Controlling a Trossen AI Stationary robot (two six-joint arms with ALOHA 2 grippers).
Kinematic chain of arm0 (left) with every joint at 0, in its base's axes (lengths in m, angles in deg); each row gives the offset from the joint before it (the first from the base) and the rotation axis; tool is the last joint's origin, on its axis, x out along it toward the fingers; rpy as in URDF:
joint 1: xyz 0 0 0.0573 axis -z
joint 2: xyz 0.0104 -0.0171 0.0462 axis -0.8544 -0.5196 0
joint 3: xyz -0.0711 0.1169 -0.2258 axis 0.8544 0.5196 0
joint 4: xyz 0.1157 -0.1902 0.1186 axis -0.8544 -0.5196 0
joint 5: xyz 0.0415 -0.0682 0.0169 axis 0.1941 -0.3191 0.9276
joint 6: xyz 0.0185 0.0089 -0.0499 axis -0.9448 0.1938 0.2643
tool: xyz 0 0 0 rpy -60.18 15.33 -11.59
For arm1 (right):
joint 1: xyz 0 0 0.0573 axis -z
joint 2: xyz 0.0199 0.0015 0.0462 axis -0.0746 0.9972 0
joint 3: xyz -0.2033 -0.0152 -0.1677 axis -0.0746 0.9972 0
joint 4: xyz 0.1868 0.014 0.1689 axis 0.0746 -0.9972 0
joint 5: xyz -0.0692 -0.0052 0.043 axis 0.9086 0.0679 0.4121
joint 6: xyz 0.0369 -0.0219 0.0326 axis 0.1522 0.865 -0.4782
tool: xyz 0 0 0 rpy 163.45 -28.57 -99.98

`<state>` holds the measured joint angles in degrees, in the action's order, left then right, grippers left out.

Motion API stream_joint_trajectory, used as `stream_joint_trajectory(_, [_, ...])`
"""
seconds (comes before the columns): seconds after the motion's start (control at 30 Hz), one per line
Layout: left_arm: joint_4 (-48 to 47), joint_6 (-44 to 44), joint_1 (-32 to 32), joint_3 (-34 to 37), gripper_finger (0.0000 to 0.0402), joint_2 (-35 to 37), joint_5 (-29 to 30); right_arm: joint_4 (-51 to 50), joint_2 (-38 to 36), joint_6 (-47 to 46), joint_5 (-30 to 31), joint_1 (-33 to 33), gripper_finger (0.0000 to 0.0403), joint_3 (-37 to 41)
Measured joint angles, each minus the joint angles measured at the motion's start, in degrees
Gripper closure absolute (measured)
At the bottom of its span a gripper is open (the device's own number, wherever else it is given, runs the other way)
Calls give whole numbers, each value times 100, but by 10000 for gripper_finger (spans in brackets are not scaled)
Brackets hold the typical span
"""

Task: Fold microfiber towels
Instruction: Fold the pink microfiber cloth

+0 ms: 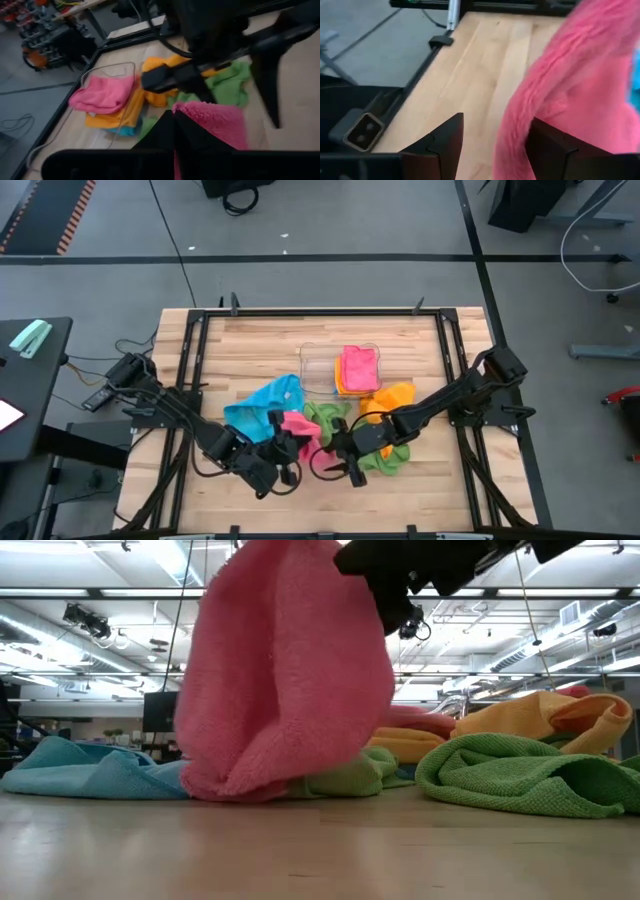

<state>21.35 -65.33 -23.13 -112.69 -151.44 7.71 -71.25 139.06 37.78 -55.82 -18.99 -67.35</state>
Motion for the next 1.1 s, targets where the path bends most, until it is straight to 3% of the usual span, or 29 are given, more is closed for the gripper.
stream_joint_trajectory(0.2, [-333,121,0,2,372,0,26,5,-50,-292,-478,-77,201,2])
stream_joint_trajectory(0.37, [-502,214,-5,2,388,0,24,82,-150,-203,-653,-306,201,-142])
stream_joint_trajectory(0.57, [-494,187,-57,2,386,0,13,49,-102,113,446,-299,201,-282])
stream_joint_trajectory(0.8, [-564,213,-27,4,359,2,-466,-812,126,-633,397,-58,201,-275])
stream_joint_trajectory(0.97, [-653,245,-31,7,371,2,-968,-1281,-8,-821,450,50,201,-305])
stream_joint_trajectory(1.1, [-704,262,-28,7,387,-2,-1039,-1223,-113,-597,496,17,201,-520])
